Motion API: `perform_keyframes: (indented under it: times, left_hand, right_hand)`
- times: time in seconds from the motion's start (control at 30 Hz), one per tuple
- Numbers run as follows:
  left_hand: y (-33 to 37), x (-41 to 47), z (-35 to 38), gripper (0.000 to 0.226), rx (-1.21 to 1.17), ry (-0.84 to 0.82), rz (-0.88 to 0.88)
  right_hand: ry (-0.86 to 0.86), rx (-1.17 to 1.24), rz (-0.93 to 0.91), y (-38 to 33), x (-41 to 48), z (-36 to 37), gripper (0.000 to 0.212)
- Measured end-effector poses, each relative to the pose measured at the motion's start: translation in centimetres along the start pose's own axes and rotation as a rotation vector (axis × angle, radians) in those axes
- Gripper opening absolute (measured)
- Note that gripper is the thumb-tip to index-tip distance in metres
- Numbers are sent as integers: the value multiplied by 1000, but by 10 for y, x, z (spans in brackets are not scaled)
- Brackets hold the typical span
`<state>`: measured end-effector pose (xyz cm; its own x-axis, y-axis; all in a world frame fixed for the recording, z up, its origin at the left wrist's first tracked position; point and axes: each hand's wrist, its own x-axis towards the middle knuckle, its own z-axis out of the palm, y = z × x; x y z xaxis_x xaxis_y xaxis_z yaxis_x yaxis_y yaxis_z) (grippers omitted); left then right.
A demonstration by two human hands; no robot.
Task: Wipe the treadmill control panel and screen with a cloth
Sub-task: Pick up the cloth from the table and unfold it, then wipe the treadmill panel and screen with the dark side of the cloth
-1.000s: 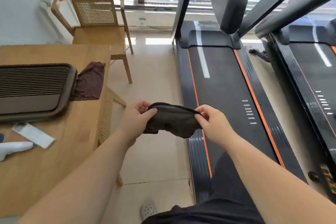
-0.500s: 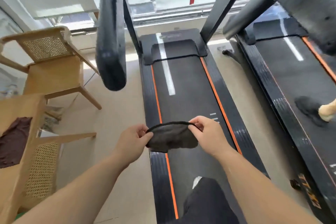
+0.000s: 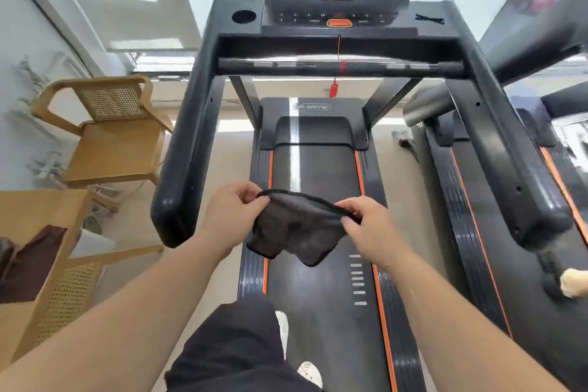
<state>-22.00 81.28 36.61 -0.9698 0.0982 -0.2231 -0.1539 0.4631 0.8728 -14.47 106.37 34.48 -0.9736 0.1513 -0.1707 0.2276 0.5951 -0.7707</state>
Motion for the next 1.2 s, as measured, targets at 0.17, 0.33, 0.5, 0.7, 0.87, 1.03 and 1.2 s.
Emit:
perform_keyframes:
  times: [0.17, 0.33, 0.5, 0.7, 0.87, 1.03, 1.2]
  left_hand:
    - [15, 74, 15, 13, -76, 15, -15]
    - [30, 183, 37, 6, -142, -59, -14]
    - [73, 276, 48, 10, -142, -160, -13]
    - [151, 374, 64, 10, -126, -168, 126]
    - [195, 419, 81, 12, -162, -204, 117]
    - [230, 459, 119, 8, -200, -215, 52]
    - [254, 494, 171, 22, 44, -150, 103]
  right_hand:
    - [59, -69, -6, -3, 85, -30, 39]
    - [83, -203, 28, -5, 187, -60, 25]
    - [139, -347, 98, -32, 264, -103, 22]
    - [349, -405, 124, -46, 343, -152, 19]
    - [363, -450, 124, -45, 399, -199, 22]
    - [298, -492, 121, -40, 455, -258, 32]
    - [195, -551, 92, -22, 517, -307, 21]
